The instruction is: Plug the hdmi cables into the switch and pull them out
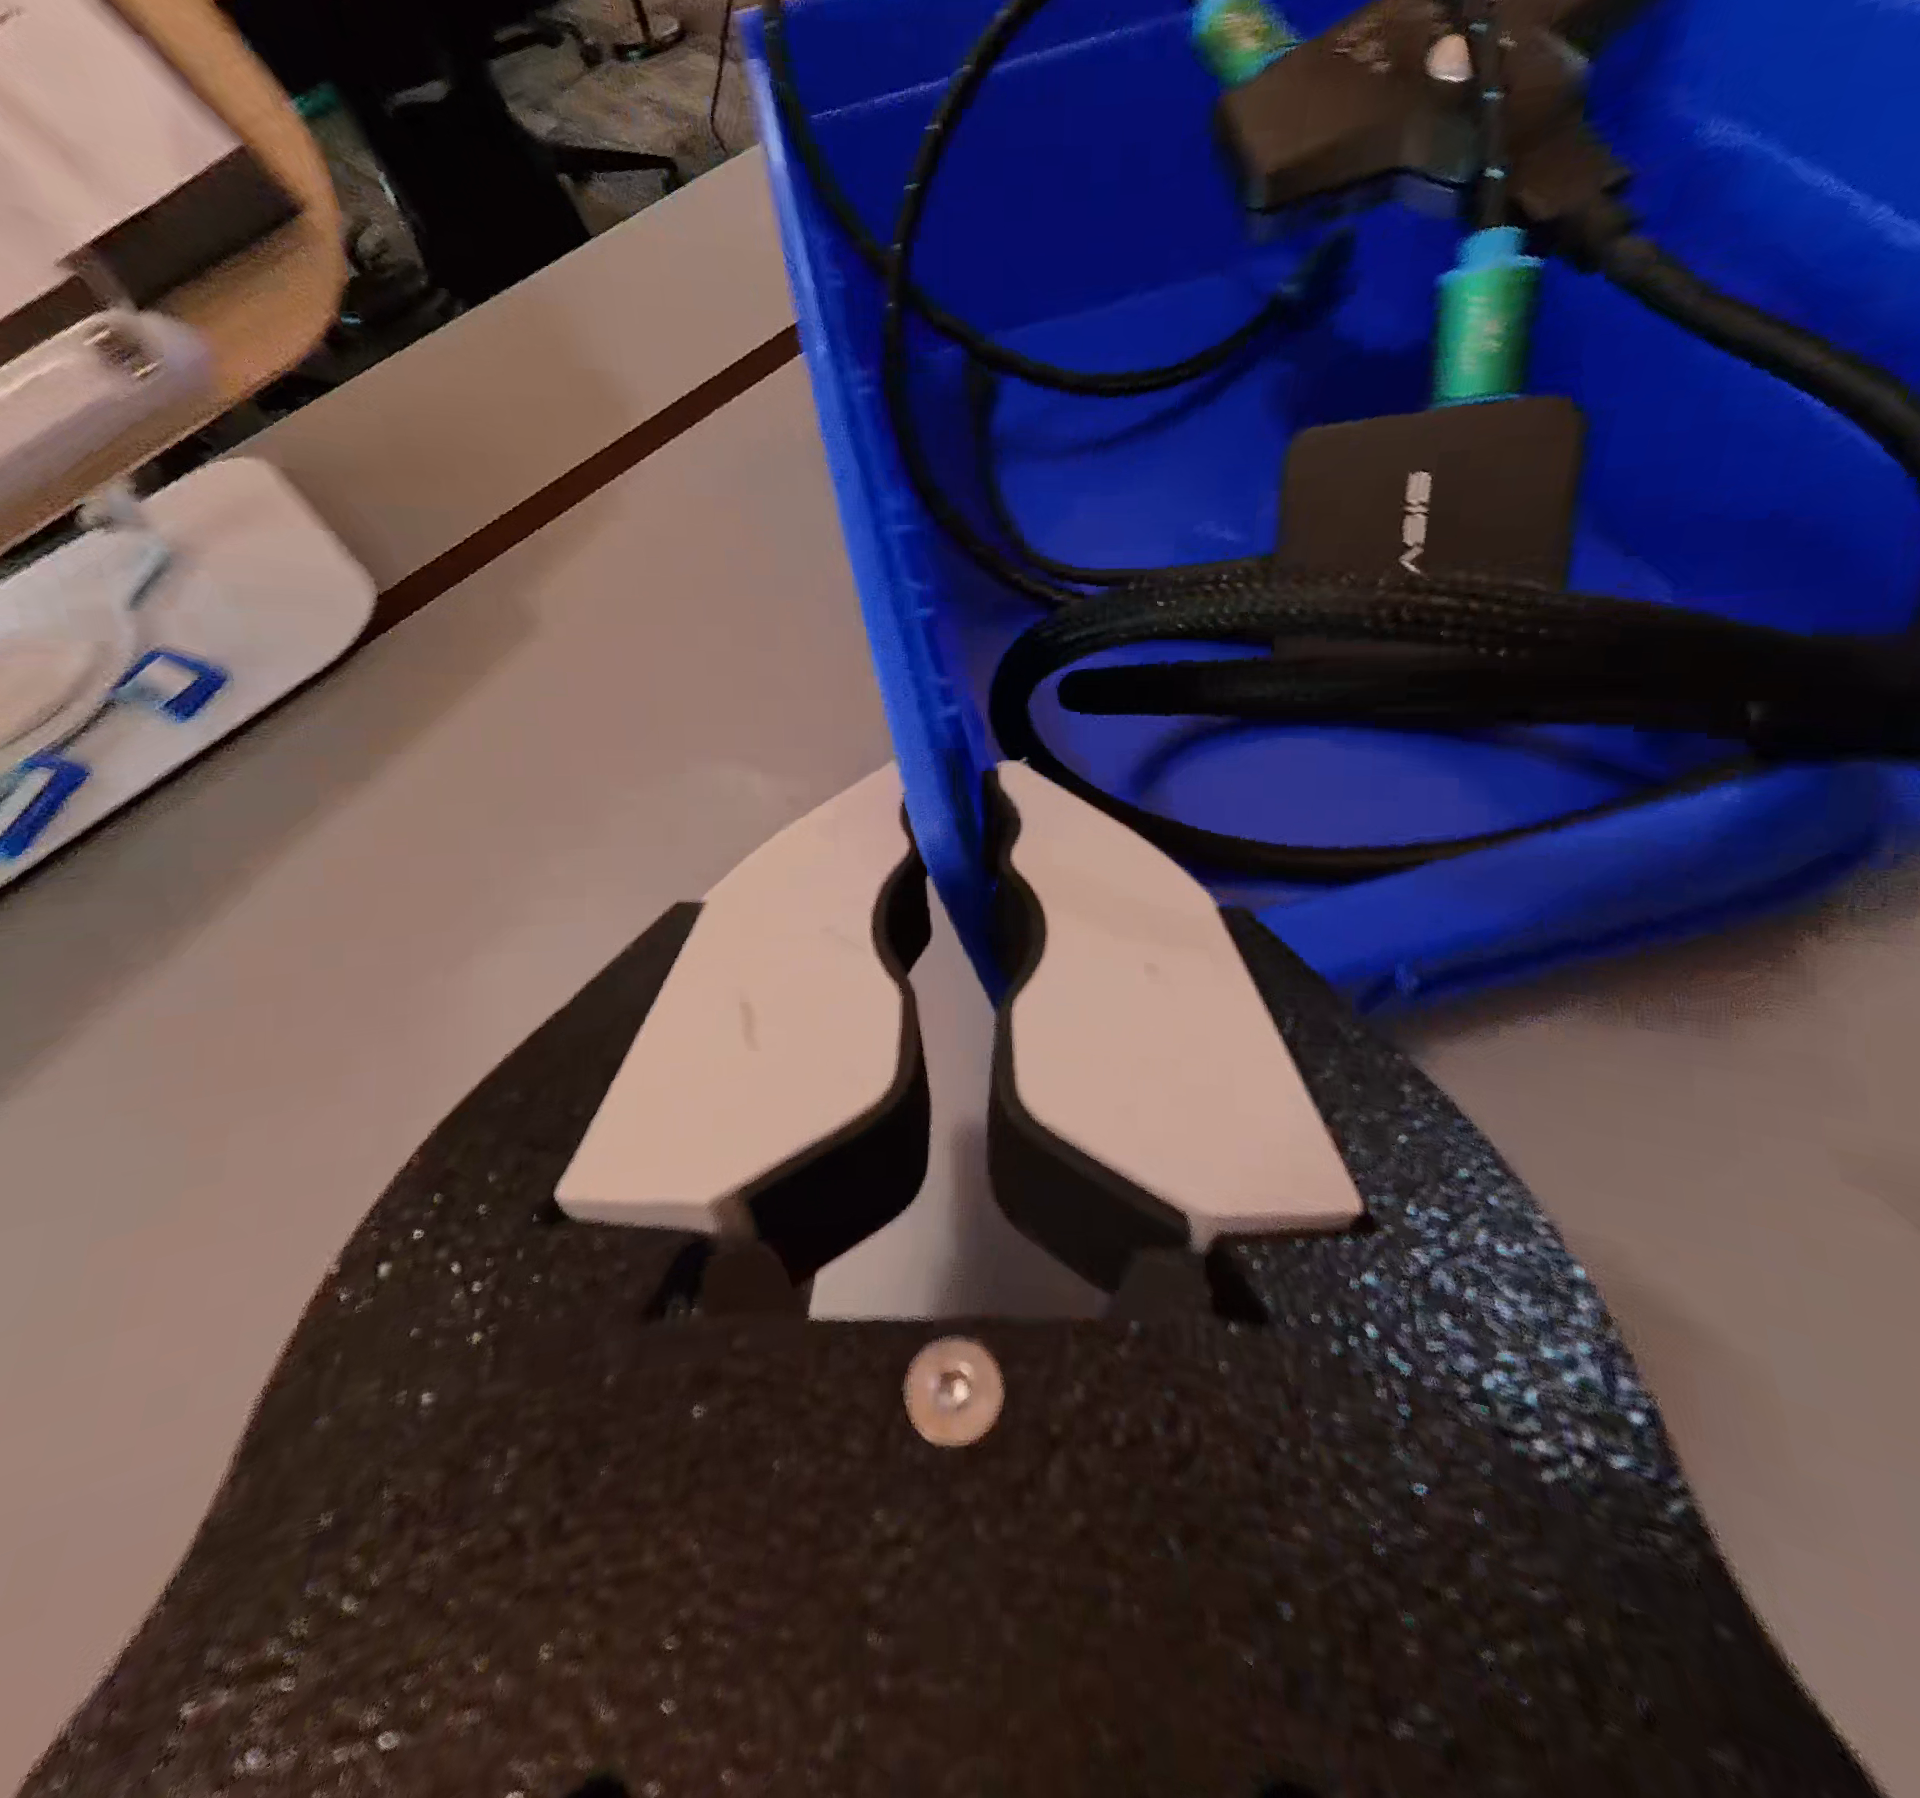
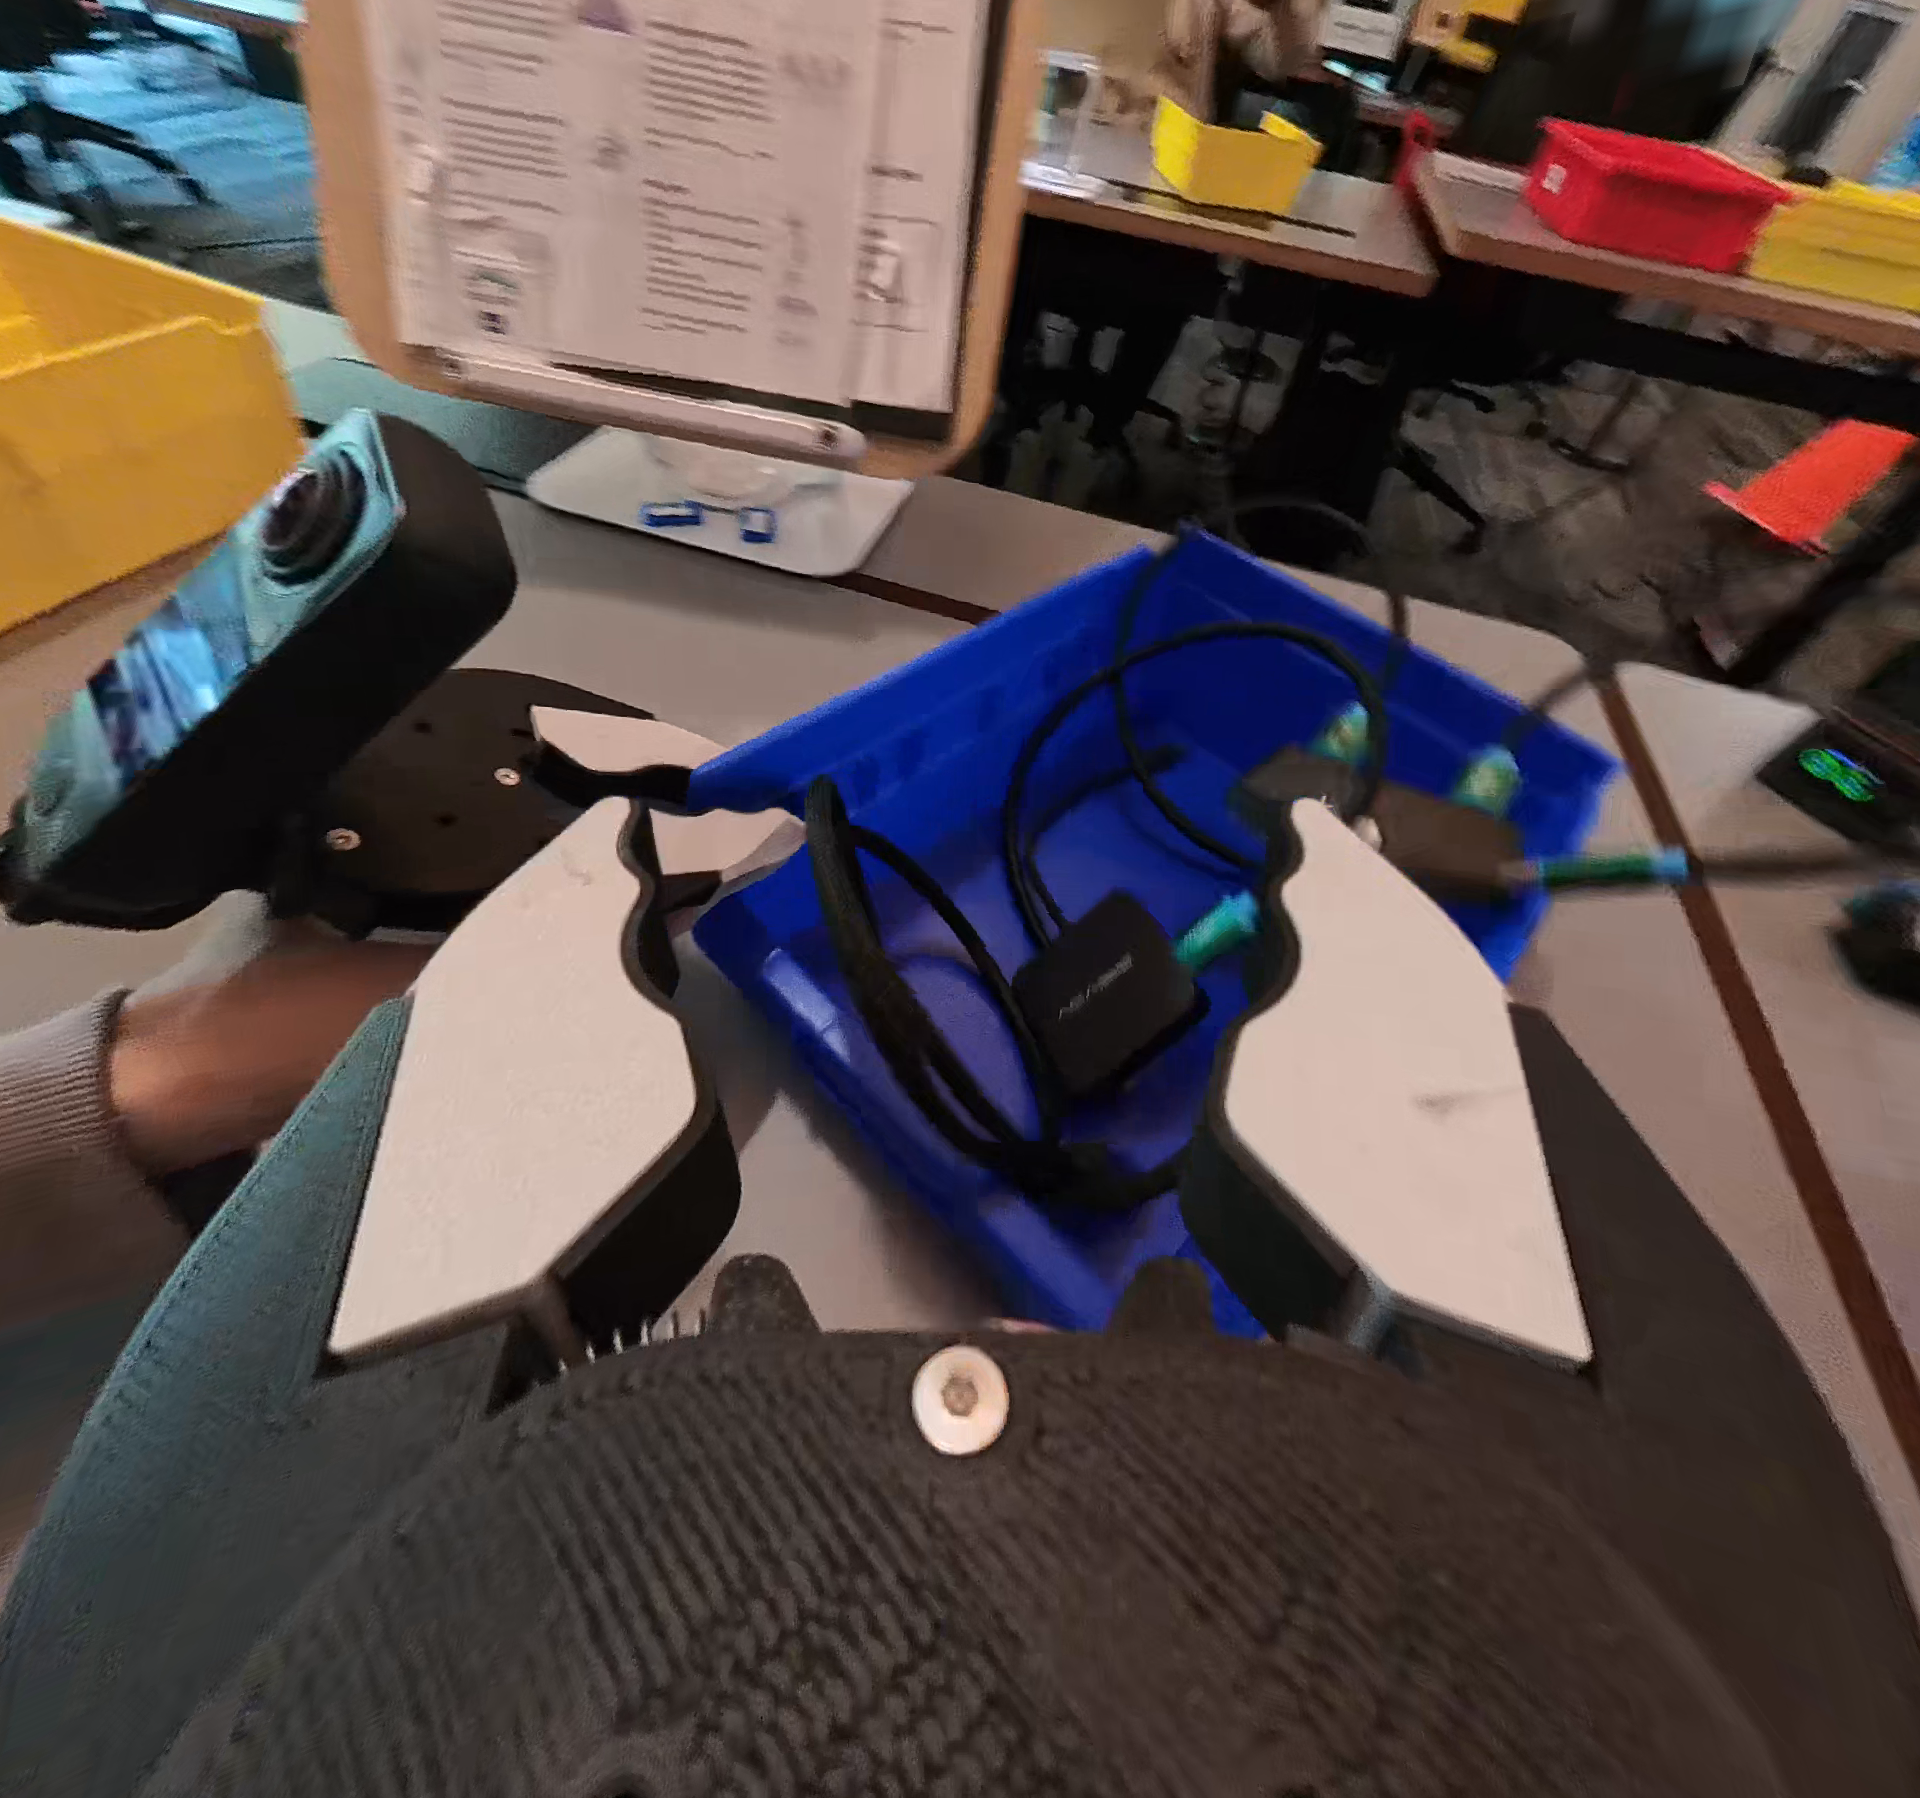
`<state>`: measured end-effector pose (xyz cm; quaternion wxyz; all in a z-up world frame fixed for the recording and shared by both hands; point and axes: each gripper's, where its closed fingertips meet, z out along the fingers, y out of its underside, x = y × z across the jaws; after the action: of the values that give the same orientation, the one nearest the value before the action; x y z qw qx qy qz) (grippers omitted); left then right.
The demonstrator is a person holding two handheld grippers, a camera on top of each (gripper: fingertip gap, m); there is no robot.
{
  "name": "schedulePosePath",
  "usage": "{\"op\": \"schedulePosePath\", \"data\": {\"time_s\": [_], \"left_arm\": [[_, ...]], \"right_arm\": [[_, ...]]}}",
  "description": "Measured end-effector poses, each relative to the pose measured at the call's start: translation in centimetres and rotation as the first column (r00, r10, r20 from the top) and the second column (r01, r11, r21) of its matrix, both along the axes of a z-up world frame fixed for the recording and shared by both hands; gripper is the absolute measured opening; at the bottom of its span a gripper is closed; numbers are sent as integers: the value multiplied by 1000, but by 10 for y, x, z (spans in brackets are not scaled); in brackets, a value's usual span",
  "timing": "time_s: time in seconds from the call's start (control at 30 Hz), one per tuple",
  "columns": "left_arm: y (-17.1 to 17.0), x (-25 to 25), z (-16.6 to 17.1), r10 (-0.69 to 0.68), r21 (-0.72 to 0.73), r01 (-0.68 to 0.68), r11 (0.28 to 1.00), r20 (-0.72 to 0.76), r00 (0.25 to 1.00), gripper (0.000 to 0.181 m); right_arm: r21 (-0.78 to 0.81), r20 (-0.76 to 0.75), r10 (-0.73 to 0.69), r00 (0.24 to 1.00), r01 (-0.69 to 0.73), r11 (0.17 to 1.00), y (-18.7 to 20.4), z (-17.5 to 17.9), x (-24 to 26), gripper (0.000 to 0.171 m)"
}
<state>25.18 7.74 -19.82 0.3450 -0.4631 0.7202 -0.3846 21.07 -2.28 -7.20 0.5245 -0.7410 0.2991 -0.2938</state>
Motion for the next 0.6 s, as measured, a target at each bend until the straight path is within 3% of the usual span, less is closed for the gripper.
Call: {"op": "schedulePosePath", "data": {"time_s": [0.2,0.27,0.37,0.47,0.57,0.6], "left_arm": [[83,-75,0,27,-64,-28,998,-13,1000,5],[107,-108,0,57,-73,-58,996,-13,998,5],[137,-156,1,116,-99,-116,988,-6,993,5],[161,-199,2,186,-115,-184,976,8,983,5],[181,-236,2,244,-83,-242,967,13,970,6],[187,-246,2,262,-66,-260,963,14,965,6]], "right_arm": [[-56,-43,347,937,-349,936,111,37,-25,111],[-37,-42,464,885,-465,884,166,61,-32,111],[-1,-165,604,780,-613,790,263,73,-48,115],[54,-413,640,648,-684,728,361,40,-71,117],[56,-661,544,516,-689,722,432,-24,-103,111],[33,-692,498,522,-666,745,449,-45,-106,106]]}}
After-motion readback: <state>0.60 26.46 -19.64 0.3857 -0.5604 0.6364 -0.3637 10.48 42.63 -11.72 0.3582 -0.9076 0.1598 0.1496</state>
